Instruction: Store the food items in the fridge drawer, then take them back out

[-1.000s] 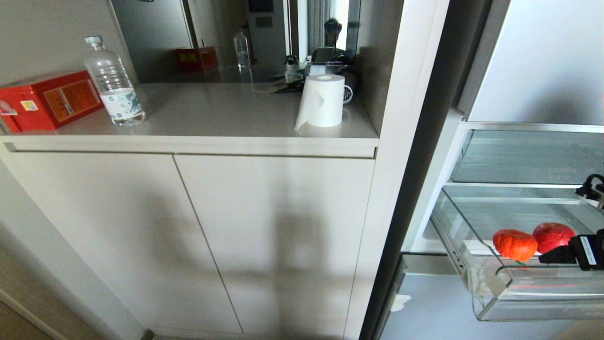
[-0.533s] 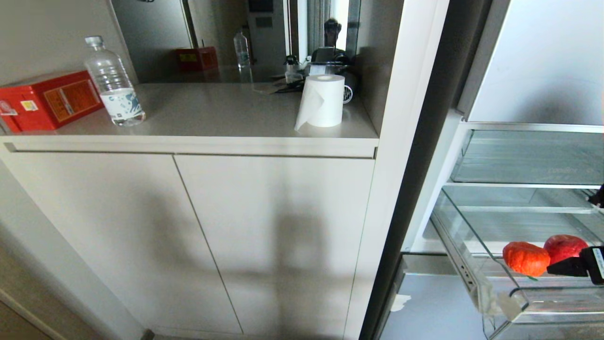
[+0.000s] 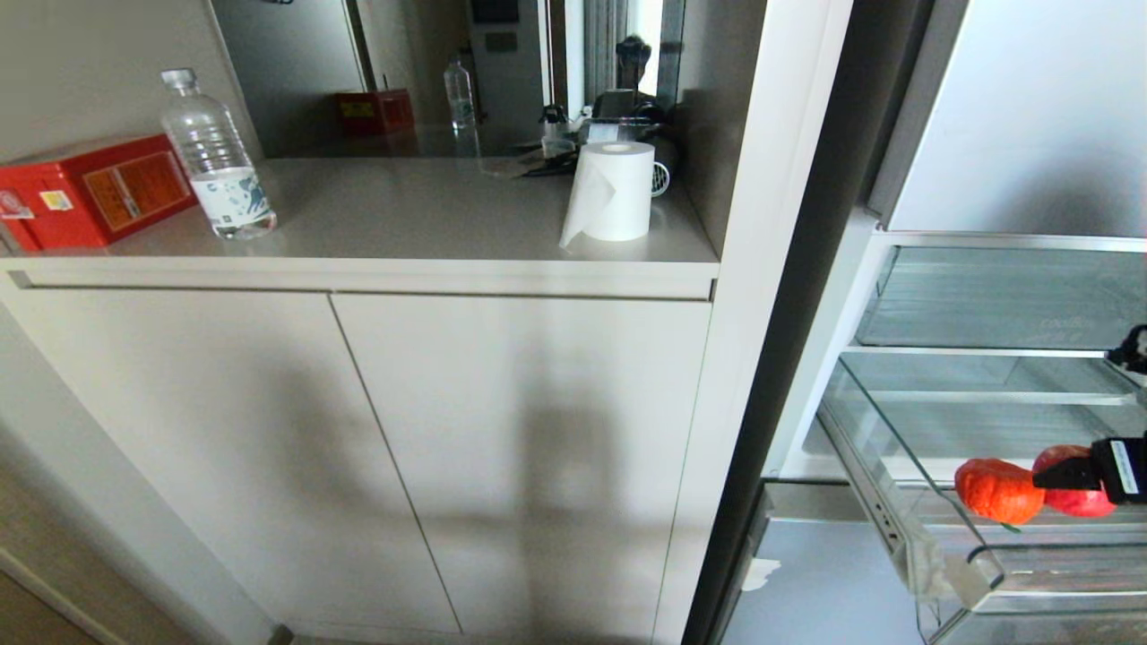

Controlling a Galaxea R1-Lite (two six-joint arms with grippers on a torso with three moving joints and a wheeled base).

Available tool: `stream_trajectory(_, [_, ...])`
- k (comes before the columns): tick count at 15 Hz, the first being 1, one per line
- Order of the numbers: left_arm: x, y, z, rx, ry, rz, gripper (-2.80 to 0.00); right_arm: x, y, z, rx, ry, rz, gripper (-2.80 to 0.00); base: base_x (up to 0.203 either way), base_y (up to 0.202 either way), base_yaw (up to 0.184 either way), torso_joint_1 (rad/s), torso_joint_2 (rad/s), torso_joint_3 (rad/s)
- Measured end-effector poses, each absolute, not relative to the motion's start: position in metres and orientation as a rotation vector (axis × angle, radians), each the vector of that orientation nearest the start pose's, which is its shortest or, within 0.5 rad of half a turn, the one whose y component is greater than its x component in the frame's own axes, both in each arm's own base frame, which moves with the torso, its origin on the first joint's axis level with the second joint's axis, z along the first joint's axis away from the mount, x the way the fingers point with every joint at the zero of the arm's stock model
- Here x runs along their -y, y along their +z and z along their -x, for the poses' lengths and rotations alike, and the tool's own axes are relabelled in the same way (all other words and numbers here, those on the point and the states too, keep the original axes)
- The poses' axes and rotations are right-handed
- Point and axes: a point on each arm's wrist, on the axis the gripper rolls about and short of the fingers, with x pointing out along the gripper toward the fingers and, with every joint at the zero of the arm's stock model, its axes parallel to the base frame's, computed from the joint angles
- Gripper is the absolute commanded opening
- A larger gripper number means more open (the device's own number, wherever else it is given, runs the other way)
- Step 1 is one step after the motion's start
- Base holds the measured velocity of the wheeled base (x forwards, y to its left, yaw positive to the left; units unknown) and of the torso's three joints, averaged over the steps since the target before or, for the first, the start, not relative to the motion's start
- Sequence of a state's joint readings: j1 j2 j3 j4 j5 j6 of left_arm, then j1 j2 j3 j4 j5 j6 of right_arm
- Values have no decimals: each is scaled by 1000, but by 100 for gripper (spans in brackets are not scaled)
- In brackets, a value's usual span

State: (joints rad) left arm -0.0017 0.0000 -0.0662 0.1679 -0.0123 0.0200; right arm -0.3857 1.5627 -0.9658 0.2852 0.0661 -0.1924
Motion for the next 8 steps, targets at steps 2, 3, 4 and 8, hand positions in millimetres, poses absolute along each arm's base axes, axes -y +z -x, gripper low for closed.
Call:
stream_trajectory(2, [0,76,29,-102,-15,-19,-280,108,181,-253,-868,-238,-24,0,0,0,0,0,0,0])
stream_trajectory(3, [0,76,29,-102,-15,-19,-280,117,179,-262,-868,-252,-30,0,0,0,0,0,0,0])
stream_trajectory(4, [0,76,29,-102,-15,-19,-280,124,177,-269,-871,-263,-35,0,0,0,0,0,0,0])
stream_trajectory(8, [0,76,29,-102,-15,-19,-280,144,163,-294,-893,-279,-50,0,0,0,0,0,0,0])
